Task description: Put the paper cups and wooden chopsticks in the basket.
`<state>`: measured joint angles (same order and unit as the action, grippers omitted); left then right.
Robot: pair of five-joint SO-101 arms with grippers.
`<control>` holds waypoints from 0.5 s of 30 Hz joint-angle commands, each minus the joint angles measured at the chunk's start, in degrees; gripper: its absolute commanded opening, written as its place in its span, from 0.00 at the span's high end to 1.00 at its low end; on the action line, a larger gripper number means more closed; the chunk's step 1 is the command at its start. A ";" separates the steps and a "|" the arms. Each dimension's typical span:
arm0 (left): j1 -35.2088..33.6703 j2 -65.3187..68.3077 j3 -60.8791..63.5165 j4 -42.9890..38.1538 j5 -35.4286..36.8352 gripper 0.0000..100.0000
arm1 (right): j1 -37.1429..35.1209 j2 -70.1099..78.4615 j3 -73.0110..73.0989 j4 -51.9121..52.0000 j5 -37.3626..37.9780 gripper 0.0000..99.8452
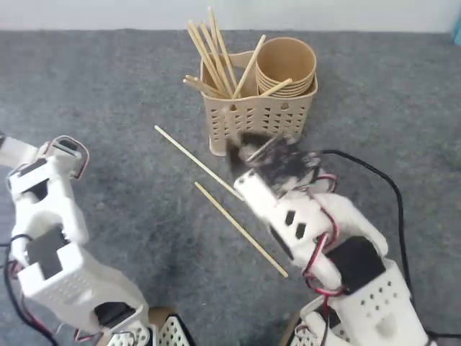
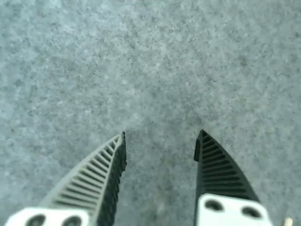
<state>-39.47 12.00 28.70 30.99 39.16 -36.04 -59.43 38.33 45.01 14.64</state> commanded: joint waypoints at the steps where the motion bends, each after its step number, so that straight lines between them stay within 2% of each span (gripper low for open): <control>1: 2.29 -8.53 4.09 -0.18 -0.70 0.77 | 5.93 2.15 0.97 -16.40 -6.07 0.99; 8: 5.27 -17.41 16.57 -13.10 -6.68 0.77 | 10.15 12.97 0.88 -41.71 -20.75 0.99; 11: 7.30 -20.66 19.82 -14.86 -8.79 0.77 | 10.42 18.77 0.70 -52.09 -21.10 0.99; 15: 8.53 -22.95 21.93 -15.56 -10.37 0.77 | 10.51 26.59 0.70 -59.30 -18.55 0.99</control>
<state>-32.44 -5.93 49.89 17.45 30.55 -26.37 -38.77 39.82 -6.42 -5.49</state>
